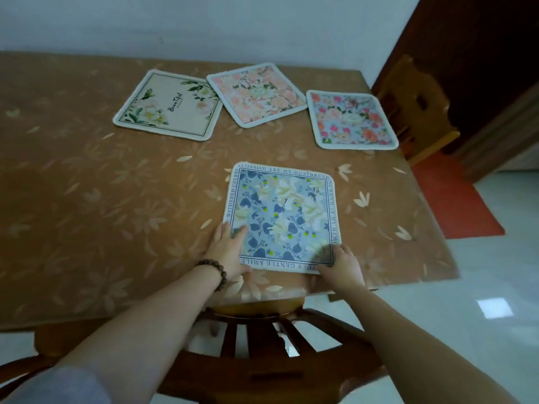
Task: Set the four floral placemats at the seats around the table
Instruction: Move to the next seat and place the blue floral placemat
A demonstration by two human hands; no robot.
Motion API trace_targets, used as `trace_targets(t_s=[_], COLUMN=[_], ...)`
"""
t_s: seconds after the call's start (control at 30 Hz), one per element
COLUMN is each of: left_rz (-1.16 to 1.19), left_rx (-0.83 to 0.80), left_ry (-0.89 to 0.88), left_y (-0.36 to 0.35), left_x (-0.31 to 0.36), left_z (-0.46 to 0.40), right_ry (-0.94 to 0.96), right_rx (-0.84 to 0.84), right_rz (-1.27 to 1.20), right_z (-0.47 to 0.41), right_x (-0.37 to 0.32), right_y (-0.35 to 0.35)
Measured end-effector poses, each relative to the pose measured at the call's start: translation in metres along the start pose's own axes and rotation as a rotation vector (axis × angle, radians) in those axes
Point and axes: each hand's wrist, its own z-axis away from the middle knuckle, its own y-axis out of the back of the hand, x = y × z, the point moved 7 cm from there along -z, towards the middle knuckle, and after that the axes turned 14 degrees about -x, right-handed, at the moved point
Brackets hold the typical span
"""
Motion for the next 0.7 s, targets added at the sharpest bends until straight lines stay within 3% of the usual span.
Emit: trace_targets(t_s=[0.27, 0.5, 0.7], left_rz=[-0.033, 0.477, 0.578], left_rx=[0.158, 0.241, 0.282], left_ry=[0.110, 0.488, 0.624], left_y=[0.002, -0.050, -0.071], left_x=[0.020, 0.060, 0.107], left_z=[0.008, 0.022, 0.014], right_ry=[0.154, 0.371, 0.465], right_rx=[-0.019, -0.075, -0.178], right_rz=[0.191, 0.470, 0.607], right_z=[-0.020, -0.101, -0.164], right_x=[0.004, -0.046, -0.071], right_y=[0.028, 0.071, 0.083])
